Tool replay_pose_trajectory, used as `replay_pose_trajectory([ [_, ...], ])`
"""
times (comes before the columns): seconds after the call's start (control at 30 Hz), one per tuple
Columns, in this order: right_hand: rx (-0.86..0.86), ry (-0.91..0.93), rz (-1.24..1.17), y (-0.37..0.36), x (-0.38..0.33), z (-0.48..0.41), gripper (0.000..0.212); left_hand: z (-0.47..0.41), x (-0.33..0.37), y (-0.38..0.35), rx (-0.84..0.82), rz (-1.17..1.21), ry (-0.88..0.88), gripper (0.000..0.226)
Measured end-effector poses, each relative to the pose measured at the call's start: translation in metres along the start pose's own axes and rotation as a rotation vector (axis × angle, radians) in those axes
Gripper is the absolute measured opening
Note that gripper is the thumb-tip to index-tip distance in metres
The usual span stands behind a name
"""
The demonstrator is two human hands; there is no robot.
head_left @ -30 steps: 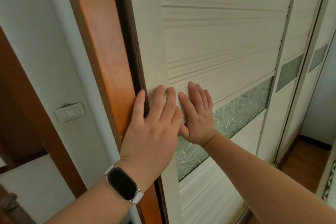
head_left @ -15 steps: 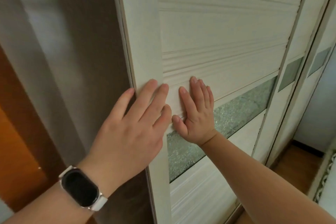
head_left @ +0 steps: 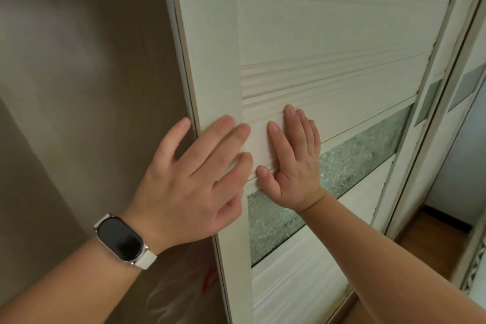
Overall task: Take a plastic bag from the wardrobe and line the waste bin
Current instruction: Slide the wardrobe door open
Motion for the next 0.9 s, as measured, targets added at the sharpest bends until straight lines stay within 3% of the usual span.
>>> replay_pose_trajectory([
  [0.9, -0.111, -0.007, 0.078, 0.008, 0.139, 0.015, 0.061, -0.061, 0.062, -0.122, 0.128, 0.167, 0.001, 0.034],
])
Point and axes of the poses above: each hand's wrist, its own z-axis away from the middle knuckle, its own y-axis out of the back of the hand, x = y × z, the point moved 5 cm from there along -z, towards the middle knuckle, and after that the axes turned 11 degrees about x, right-handed, at the moved point
